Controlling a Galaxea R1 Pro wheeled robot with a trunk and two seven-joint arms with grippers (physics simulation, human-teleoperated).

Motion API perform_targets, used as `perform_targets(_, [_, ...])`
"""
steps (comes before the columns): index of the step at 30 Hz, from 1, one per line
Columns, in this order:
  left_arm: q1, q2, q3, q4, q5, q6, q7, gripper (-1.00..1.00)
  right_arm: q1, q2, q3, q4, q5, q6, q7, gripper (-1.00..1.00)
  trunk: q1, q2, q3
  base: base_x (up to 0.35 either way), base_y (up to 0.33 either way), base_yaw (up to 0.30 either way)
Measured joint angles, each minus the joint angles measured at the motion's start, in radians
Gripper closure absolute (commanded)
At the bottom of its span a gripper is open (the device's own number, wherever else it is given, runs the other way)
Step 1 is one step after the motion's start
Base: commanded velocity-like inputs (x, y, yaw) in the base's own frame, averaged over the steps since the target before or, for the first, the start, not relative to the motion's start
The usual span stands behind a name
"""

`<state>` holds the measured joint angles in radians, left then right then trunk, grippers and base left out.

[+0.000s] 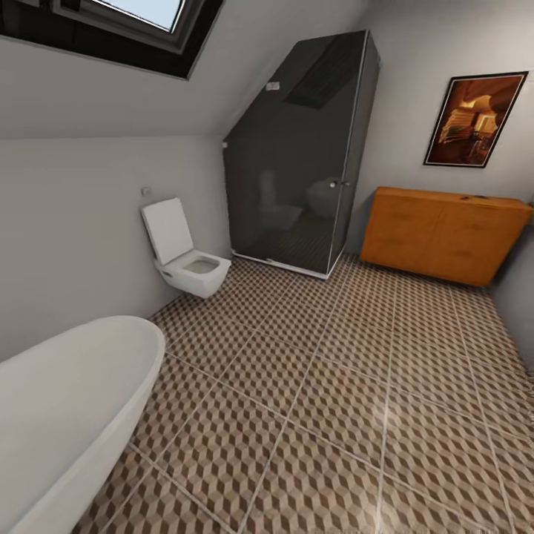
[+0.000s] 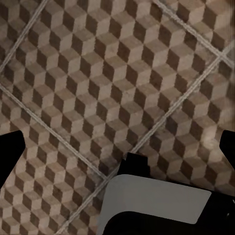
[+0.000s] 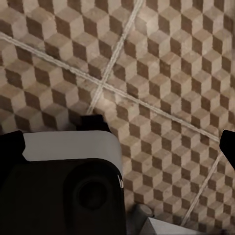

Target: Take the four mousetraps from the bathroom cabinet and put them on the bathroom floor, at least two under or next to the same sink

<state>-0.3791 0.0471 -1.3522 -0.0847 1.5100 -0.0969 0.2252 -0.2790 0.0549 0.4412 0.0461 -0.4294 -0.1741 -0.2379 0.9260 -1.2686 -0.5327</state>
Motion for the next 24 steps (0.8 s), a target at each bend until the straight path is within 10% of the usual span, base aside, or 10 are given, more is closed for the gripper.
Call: perform_targets(24, [0.000, 0.001, 0.001, 0.000, -0.002, -0.001, 0.000, -1.00, 0.000, 0.001, 0.000, 0.000, 0.000, 0.000, 0.000, -1.00, 0.000, 0.000, 0.000, 0.000, 0.000, -0.280])
